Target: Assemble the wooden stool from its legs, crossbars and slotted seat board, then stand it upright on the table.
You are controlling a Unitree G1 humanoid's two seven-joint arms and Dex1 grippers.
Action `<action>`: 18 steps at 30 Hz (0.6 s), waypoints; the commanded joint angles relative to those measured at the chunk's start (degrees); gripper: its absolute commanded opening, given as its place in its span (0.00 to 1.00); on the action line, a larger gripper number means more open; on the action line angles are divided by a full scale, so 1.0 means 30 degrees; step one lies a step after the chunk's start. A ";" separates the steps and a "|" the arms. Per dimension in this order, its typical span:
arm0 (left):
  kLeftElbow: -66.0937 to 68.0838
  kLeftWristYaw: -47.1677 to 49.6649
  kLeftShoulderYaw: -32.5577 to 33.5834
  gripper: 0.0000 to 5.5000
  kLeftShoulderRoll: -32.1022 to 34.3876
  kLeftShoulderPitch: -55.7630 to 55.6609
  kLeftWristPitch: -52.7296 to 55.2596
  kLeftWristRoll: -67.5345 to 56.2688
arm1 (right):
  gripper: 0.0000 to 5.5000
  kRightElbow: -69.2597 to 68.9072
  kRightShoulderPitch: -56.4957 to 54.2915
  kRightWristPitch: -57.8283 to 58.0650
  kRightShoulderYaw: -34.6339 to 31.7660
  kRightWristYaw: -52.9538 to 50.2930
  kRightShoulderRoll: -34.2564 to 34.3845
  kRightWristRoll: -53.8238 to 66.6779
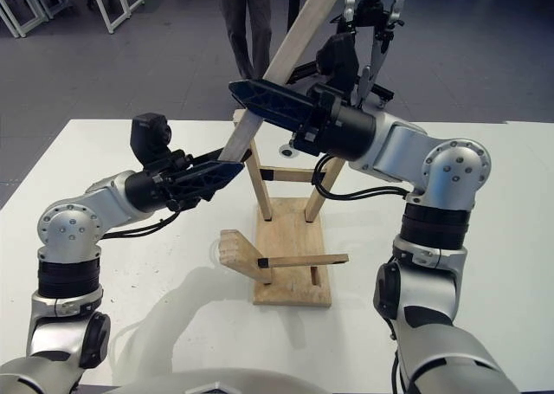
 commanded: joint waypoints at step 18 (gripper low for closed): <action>-0.4578 -0.1566 0.0610 0.73 0.5855 0.8091 -0.1175 0.3651 | 0.37 -0.2319 0.3773 -0.2133 -0.1910 0.6426 -0.7387 -0.4938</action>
